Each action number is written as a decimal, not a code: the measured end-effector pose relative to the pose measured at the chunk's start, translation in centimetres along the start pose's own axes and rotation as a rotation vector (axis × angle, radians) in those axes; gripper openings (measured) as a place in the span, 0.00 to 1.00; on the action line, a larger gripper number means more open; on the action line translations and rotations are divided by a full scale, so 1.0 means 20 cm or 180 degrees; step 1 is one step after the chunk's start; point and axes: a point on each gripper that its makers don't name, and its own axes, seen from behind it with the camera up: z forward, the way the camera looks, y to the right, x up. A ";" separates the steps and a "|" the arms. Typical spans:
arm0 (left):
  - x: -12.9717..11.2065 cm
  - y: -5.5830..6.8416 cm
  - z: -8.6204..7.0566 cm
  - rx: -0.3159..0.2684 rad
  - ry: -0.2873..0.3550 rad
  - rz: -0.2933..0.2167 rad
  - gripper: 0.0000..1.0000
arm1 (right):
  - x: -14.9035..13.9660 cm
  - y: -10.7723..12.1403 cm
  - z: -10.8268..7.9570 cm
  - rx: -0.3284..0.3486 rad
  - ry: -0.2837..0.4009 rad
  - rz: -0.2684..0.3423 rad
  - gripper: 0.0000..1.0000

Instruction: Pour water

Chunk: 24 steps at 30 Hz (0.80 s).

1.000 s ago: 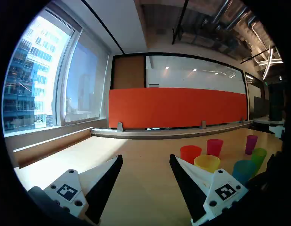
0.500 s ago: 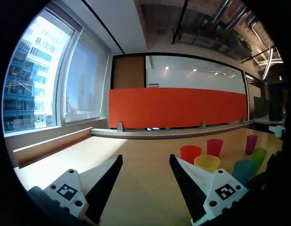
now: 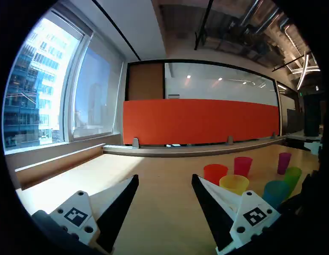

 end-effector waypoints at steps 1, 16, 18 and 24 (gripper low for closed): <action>0.00 0.00 0.00 0.0000 0.0000 0.0000 0.92 | 0.00 0.00 0.00 0.0000 0.0000 0.0000 1.00; 0.00 0.00 0.00 -0.0002 0.0000 0.0000 0.92 | 0.00 0.00 0.00 0.0000 0.0001 0.0002 1.00; 0.00 0.00 0.00 -0.0002 0.0000 0.0000 0.92 | 0.00 0.01 0.01 -0.0001 0.0000 0.0002 1.00; 0.00 0.00 0.00 -0.0003 0.0000 -0.0001 0.92 | 0.00 0.01 0.00 -0.0001 0.0000 0.0001 1.00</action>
